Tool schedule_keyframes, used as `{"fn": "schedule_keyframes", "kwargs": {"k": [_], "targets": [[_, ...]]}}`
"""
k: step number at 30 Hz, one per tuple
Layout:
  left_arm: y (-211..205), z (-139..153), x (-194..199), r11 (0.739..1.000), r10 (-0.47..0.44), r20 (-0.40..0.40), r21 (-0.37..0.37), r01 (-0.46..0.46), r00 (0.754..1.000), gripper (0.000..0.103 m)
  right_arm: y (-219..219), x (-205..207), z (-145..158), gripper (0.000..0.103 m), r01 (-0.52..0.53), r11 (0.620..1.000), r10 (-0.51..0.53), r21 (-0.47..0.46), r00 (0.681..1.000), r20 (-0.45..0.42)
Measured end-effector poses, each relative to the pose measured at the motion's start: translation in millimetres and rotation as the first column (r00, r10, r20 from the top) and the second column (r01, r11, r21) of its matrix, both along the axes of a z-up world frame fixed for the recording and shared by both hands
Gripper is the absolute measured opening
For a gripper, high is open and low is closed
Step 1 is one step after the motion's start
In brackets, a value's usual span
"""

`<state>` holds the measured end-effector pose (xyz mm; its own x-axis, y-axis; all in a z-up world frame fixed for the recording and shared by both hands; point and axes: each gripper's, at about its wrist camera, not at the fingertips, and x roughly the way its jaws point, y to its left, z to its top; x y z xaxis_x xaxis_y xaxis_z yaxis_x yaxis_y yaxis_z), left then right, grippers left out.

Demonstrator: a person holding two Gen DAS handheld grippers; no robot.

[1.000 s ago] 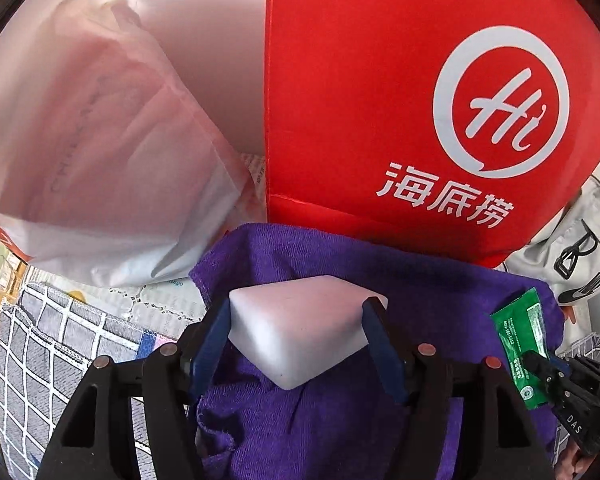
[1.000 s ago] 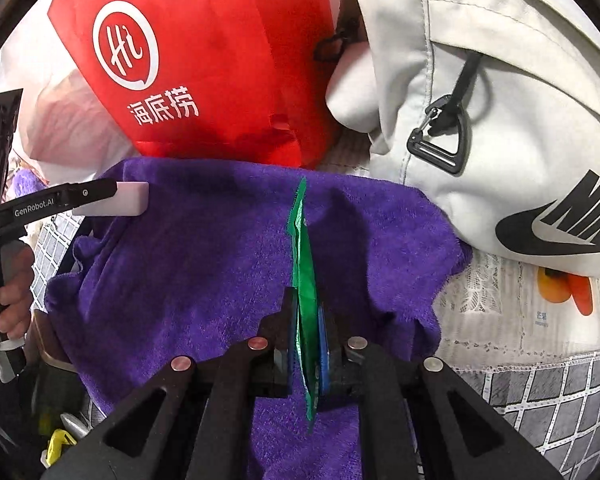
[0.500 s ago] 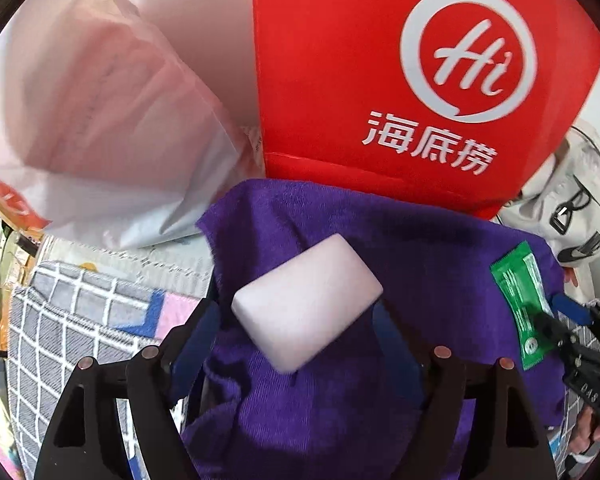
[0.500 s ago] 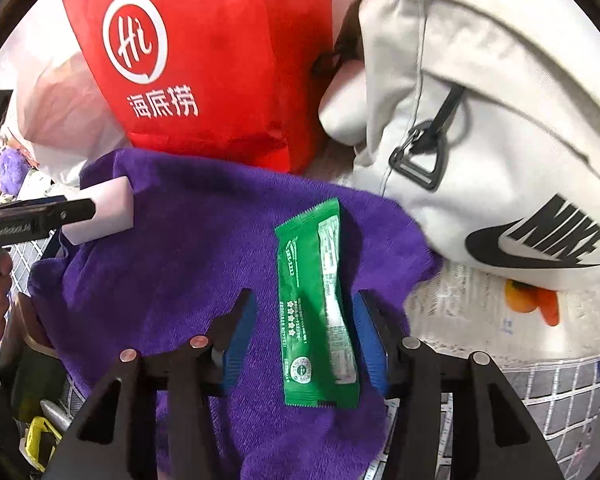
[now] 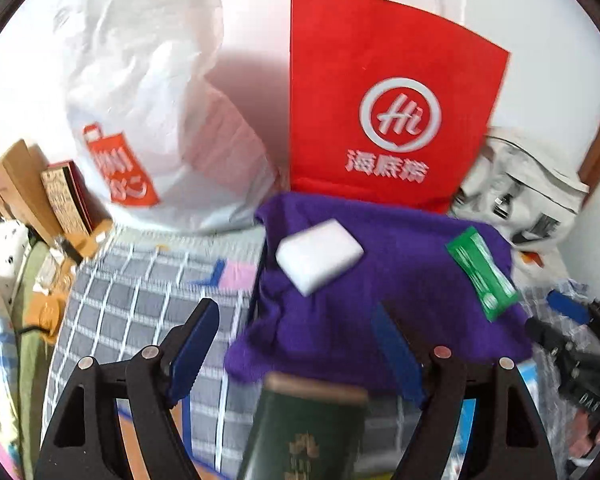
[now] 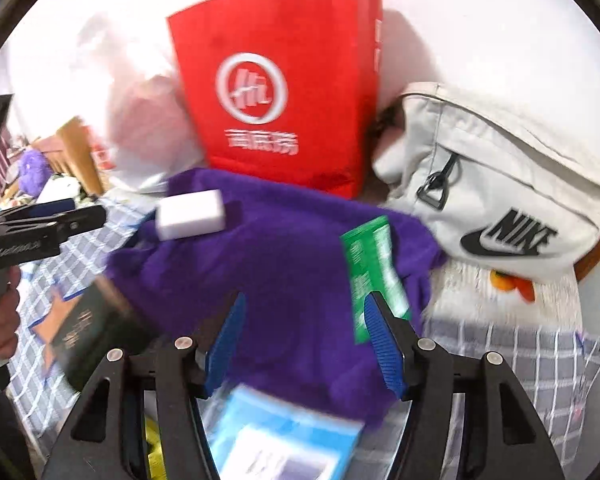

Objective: Organize soft objects
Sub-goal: 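Withdraw both open tools from the purple towel, then reach the left tool to the black watch strap while the right tool grasps the fruit-print card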

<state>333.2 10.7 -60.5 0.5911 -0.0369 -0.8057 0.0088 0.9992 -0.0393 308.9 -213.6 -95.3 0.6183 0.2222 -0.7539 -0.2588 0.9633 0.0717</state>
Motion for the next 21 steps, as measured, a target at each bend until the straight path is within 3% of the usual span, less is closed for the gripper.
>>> {"fn": "schedule_keyframes", "kwargs": {"k": [9, 11, 14, 21], "targets": [[16, -4, -67, 1.000, -0.008, 0.012, -0.027, 0.008, 1.000, 0.078, 14, -91, -19, 0.058, 0.000, 1.000, 0.000, 0.026, 1.000, -0.026], [18, -8, -80, 1.000, -0.008, 0.016, -0.026, 0.009, 1.000, 0.078, 16, -106, -26, 0.045, 0.018, 0.999, -0.017, 0.034, 1.000, -0.023], [21, -14, -97, 1.000, -0.005, 0.019, -0.027, 0.005, 1.000, 0.078, 24, -121, -37, 0.035, 0.022, 0.999, -0.021, 0.030, 0.999, -0.030], [38, -27, -124, 0.999, 0.009, 0.020, -0.046, -0.008, 1.000, 0.078, 39, -136, -50, 0.029, 0.032, 0.998, -0.033, -0.046, 0.999, -0.030]]}}
